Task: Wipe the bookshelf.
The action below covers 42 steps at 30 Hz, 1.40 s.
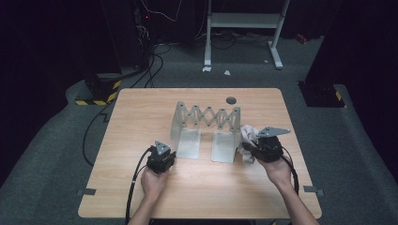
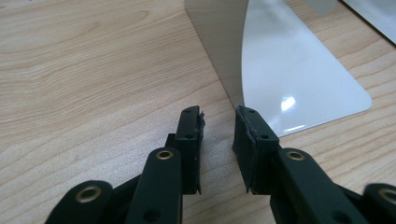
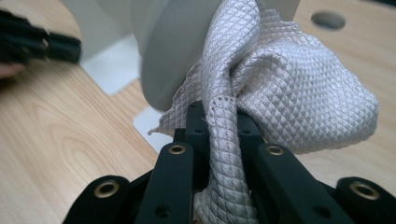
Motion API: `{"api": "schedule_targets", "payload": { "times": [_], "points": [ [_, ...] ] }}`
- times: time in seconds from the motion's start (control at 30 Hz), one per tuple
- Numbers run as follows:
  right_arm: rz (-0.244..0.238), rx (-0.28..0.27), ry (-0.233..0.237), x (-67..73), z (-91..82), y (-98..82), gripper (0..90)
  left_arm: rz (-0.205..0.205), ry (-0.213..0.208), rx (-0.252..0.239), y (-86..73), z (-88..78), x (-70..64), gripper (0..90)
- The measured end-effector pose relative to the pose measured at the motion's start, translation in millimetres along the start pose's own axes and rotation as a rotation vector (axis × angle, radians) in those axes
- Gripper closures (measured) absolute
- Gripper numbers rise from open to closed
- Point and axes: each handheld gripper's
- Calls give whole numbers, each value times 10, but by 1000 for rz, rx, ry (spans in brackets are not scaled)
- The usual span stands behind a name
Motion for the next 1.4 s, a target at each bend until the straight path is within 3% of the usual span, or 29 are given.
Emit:
{"api": "schedule_targets", "payload": {
  "times": [0.23,0.4,0.83,0.97,1.1,1.2,1.4],
  "points": [
    [60,88,14,-26,409,-302,816,2,7,-1,3,3,-20,742],
    [71,118,17,-31,514,-372,816,-3,4,-1,3,4,-16,741],
    [57,39,43,8,170,-114,816,-21,-29,-1,4,4,-1,652],
    [41,13,43,6,46,-4,816,-40,-52,4,15,6,-19,550],
    [19,-21,35,36,-88,104,816,-28,-55,16,46,18,-77,503],
    [9,-41,31,45,-152,161,816,-42,-46,21,64,36,-68,509],
    [6,-37,29,51,-127,169,816,-27,-37,33,156,57,-71,593]
  ]
}}
Point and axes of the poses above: each handheld gripper's, and its own axes: z roughly forward along the jaws, y roughly out of its top, x roughly to its left, and after that the axes turned 1 degree about x, right-handed
